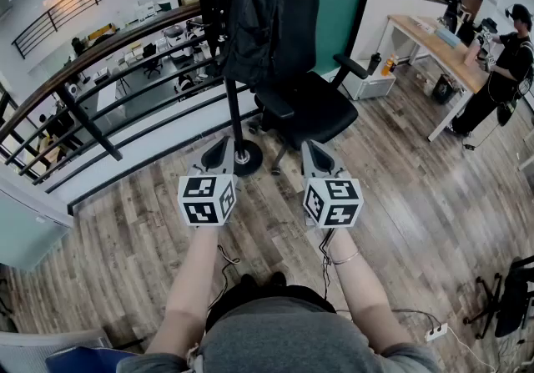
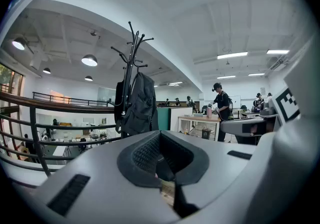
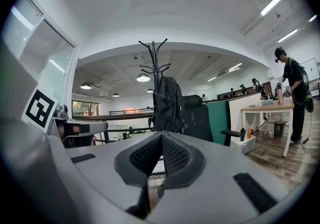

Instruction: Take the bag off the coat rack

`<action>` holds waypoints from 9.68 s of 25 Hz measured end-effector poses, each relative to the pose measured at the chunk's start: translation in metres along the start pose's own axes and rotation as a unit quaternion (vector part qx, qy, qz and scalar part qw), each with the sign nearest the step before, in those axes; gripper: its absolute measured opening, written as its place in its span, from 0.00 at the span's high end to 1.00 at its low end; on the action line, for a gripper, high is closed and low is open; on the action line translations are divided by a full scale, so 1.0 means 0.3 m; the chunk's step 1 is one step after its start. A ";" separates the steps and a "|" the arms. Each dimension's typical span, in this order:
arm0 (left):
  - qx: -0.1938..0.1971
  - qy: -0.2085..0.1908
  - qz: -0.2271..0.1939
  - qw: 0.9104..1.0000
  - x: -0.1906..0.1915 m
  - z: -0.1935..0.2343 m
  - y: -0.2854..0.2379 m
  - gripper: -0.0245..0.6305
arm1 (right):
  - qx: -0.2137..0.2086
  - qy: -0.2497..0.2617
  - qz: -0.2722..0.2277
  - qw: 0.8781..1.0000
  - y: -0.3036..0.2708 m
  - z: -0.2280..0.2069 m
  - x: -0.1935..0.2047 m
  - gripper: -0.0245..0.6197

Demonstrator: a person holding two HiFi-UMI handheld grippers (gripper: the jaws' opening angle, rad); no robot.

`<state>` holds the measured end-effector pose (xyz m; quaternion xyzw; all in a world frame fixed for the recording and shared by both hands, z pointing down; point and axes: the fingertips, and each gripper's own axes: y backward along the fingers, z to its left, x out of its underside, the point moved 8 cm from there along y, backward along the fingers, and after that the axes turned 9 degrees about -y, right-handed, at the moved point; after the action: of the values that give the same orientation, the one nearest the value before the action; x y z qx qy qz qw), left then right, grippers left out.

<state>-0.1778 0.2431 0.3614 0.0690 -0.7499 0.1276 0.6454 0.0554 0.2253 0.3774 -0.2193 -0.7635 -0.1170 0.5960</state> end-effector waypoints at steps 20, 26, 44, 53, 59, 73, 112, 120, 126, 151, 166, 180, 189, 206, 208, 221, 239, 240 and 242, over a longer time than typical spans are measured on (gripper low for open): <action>-0.001 0.025 0.012 1.000 0.037 -0.069 -0.007 0.84 | -0.030 -0.023 -0.001 0.999 -0.005 -0.058 0.011 0.82; -0.011 0.025 -0.004 1.000 -0.026 -0.056 -0.032 0.71 | -0.061 -0.030 -0.003 0.998 -0.027 -0.055 -0.046 0.72; 0.001 0.026 -0.045 0.999 -0.159 0.128 -0.367 0.70 | -0.079 -0.014 -0.015 0.997 -0.406 -0.101 -0.190 0.66; -0.015 -0.015 -0.047 0.999 -0.278 0.317 -0.630 0.71 | -0.079 0.008 -0.044 0.996 -0.728 -0.079 -0.359 0.65; 0.006 -0.029 -0.058 0.998 -0.360 0.408 -0.785 0.62 | -0.064 0.024 -0.062 0.996 -0.891 -0.079 -0.462 0.62; 0.036 -0.046 -0.069 0.996 -0.452 0.434 -0.968 0.59 | -0.039 0.052 -0.080 0.995 -1.072 -0.131 -0.632 0.54; -0.113 -0.038 -0.023 0.993 -0.407 0.441 -1.147 0.76 | -0.253 0.095 -0.022 0.962 -1.412 -0.173 -0.723 0.89; -0.118 -0.011 -0.062 0.991 -0.412 0.410 -1.127 0.87 | -0.257 0.130 -0.062 0.956 -1.376 -0.155 -0.723 0.93; -0.110 0.006 -0.071 0.991 -0.437 0.416 -1.113 0.88 | -0.259 0.148 -0.073 0.952 -1.356 -0.138 -0.746 0.95; -0.093 -0.014 -0.146 0.985 -0.629 0.347 -1.075 0.89 | -0.222 0.212 -0.164 0.937 -1.172 -0.109 -0.923 0.95; -0.060 -0.045 -0.159 0.984 -0.693 0.259 -1.101 0.89 | -0.194 0.216 -0.188 0.938 -1.084 -0.178 -0.966 0.95; 0.002 -0.039 -0.140 0.989 -0.645 0.131 -1.208 0.89 | -0.126 0.209 -0.163 0.956 -1.033 -0.325 -0.925 0.95; 0.038 -0.027 -0.110 0.993 -0.586 0.014 -1.339 0.89 | -0.083 0.195 -0.132 0.968 -1.035 -0.495 -0.881 0.95; 0.091 -0.009 -0.062 0.994 -0.400 -0.173 -1.635 0.89 | -0.019 0.149 -0.073 0.986 -1.120 -0.825 -0.737 0.95; 0.101 -0.005 -0.052 0.994 -0.366 -0.181 -1.673 0.89 | -0.009 0.140 -0.064 0.988 -1.143 -0.860 -0.706 0.95; 0.160 0.028 0.011 0.987 -0.119 -0.181 -1.970 0.89 | 0.045 0.088 -0.022 0.995 -1.362 -1.084 -0.488 0.95; 0.194 0.053 0.075 0.977 0.209 -0.110 -2.282 0.89 | 0.096 0.035 0.048 0.994 -1.665 -1.272 -0.214 0.95; 0.193 0.054 0.079 0.977 0.223 -0.100 -2.293 0.89 | 0.097 0.034 0.050 0.993 -1.682 -1.275 -0.201 0.95; 0.191 0.054 0.090 0.976 0.254 -0.082 -2.311 0.89 | 0.098 0.030 0.056 0.993 -1.714 -1.280 -0.171 0.95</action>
<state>0.0195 -0.4093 0.5107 0.1167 -0.6787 0.3295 0.6459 0.1511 -0.4044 0.4713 -0.1989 -0.7393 -0.0142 0.6431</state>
